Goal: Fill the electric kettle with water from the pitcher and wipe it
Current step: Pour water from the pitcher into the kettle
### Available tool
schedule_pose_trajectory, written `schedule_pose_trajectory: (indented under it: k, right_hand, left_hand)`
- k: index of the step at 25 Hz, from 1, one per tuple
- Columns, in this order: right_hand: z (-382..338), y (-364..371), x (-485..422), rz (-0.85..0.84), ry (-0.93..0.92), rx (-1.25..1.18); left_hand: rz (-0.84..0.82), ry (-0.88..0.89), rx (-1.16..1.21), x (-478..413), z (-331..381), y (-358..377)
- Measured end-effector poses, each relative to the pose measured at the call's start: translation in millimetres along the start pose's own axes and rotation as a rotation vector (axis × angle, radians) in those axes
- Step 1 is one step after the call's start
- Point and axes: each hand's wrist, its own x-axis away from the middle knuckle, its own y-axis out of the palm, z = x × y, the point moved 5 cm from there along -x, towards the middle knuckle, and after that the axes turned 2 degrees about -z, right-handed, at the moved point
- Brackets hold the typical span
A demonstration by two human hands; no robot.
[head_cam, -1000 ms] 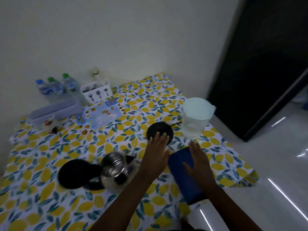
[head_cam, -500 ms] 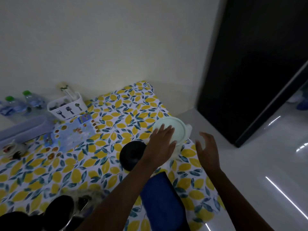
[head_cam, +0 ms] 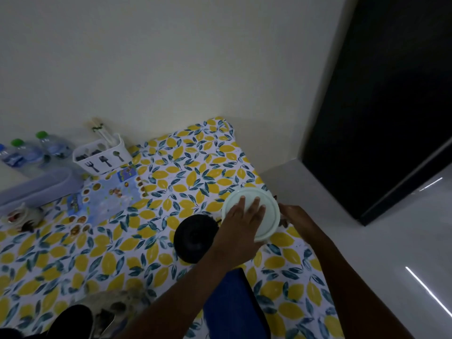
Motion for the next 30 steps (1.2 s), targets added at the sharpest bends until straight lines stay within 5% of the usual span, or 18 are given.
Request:
schedule_pose_trajectory:
  k: [6,11,18,30]
  right_hand:
    - [26.7,17.4,45.7,0.221,-0.010,-0.219]
    - [14.0,42.0,70.9,0.250,-0.032,-0.302]
    - [-53.8,108.9,112.5,0.079,-0.229,-0.147]
    - [-133.1,249.9,184.5,-0.057,-0.349,0.066]
  left_hand:
    - [-0.065,0.042,0.016,13.1,5.1,1.0]
    - [-0.010,-0.022,0.009,52.5,4.8,-11.7]
    - [0.225,-0.207,-0.053,151.8,-18.0,-55.5]
    - [0.313,-0.523,0.206,303.2,-57.0,-80.5]
